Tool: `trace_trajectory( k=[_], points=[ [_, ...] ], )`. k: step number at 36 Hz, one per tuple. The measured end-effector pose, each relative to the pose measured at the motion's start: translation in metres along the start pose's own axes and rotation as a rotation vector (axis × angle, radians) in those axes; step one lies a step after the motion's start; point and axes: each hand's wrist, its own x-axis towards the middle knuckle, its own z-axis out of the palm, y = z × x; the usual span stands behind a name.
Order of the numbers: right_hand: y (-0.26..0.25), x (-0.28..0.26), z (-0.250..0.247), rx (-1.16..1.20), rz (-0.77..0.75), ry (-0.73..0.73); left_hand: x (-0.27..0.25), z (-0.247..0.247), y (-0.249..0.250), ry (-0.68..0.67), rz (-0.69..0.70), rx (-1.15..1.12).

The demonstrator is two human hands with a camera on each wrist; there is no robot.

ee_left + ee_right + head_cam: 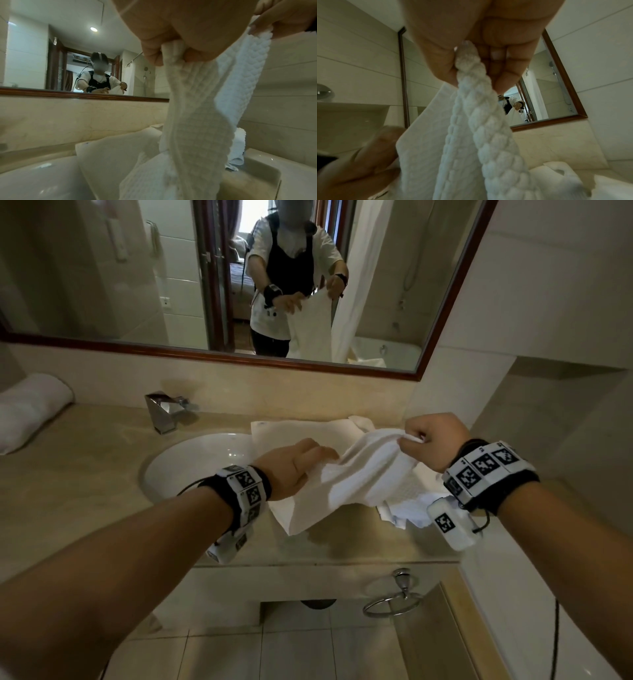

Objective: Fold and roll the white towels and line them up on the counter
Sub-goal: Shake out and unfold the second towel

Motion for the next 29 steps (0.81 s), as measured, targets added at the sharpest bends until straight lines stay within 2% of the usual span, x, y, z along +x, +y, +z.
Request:
trace_trajectory(
  k=[5,9,15,19,25,29],
  points=[
    [0.011,0.002,-0.003,-0.002,0.003,-0.003,-0.003,-0.005,-0.002,0.069,-0.021,-0.041],
    [0.018,0.001,-0.001,0.02,0.029,0.006,0.0,-0.011,0.001,0.035,0.036,0.032],
    [0.023,-0.001,-0.003,0.029,0.016,-0.018,0.004,-0.01,0.0,0.078,-0.04,-0.006],
    [0.023,-0.002,-0.002,0.039,0.019,-0.03,0.006,-0.01,0.002,0.085,-0.078,0.056],
    [0.023,-0.004,0.002,0.041,0.045,-0.049,0.012,-0.007,0.002,-0.016,0.0,0.172],
    [0.032,-0.008,0.002,0.044,0.088,-0.096,0.012,-0.008,-0.005,0.016,0.207,0.156]
  ],
)
